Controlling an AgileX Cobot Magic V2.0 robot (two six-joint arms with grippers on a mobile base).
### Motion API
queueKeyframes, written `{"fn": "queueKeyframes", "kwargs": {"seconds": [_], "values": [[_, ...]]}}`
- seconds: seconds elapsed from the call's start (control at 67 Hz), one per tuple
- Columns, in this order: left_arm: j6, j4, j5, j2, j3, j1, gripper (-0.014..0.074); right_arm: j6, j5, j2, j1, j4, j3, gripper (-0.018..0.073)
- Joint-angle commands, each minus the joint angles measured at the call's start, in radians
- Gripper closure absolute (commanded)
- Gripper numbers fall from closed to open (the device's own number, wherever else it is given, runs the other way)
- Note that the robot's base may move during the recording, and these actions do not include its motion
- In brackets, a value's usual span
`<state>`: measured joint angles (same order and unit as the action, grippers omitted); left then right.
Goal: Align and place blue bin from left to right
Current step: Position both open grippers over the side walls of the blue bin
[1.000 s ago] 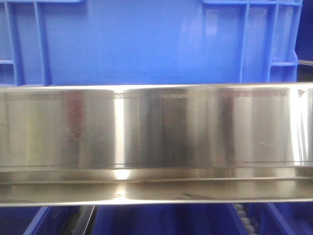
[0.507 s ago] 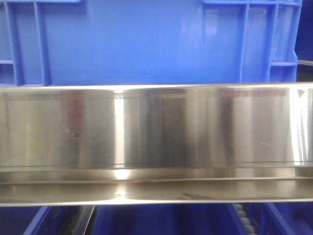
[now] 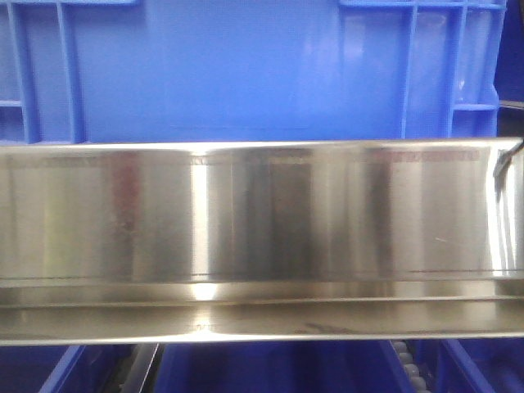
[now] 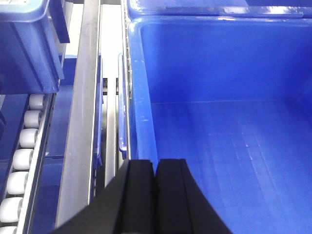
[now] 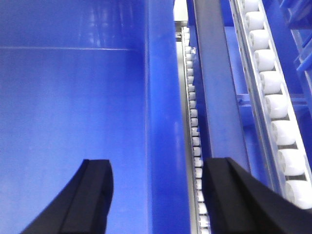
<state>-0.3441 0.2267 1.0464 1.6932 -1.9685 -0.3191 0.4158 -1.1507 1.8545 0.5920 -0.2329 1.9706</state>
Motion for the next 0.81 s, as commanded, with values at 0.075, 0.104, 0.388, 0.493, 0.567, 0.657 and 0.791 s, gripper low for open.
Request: {"fn": "queueKeyframes", "kwargs": {"seconds": [0.075,0.104,0.388,0.493,0.567,0.657,0.791], "values": [[-0.008,0.004,-0.006,-0.001,-0.007,-0.004,0.0707,0.004,0.032,-0.001,-0.001,-0.017,0.007,0.0264],[-0.008,0.004,-0.006,-0.001,-0.007,-0.004,0.0707,0.004,0.032,-0.001,-0.001,-0.017,0.007,0.0264],[-0.008,0.004,0.015,-0.001,-0.007,-0.004,0.0707,0.004,0.036,0.021,-0.003,-0.015,0.007,0.0264],[-0.008,0.004,0.021,-0.001,-0.007,-0.004,0.0706,0.004,0.036,0.021,-0.003,-0.015,0.007,0.0264],[-0.008,0.004,0.021,0.002,-0.007,-0.006,0.0687,0.004,0.03,0.021,-0.003,-0.015,0.007,0.0264],[-0.008,0.004,0.021,0.004,-0.007,-0.006,0.0596,0.004,0.03,0.021,-0.003,-0.015,0.007,0.0264],[-0.008,0.004,0.021,0.005,-0.007,-0.008,0.041,0.004,0.029,0.019,-0.003,-0.015,0.007,0.0264]]}}
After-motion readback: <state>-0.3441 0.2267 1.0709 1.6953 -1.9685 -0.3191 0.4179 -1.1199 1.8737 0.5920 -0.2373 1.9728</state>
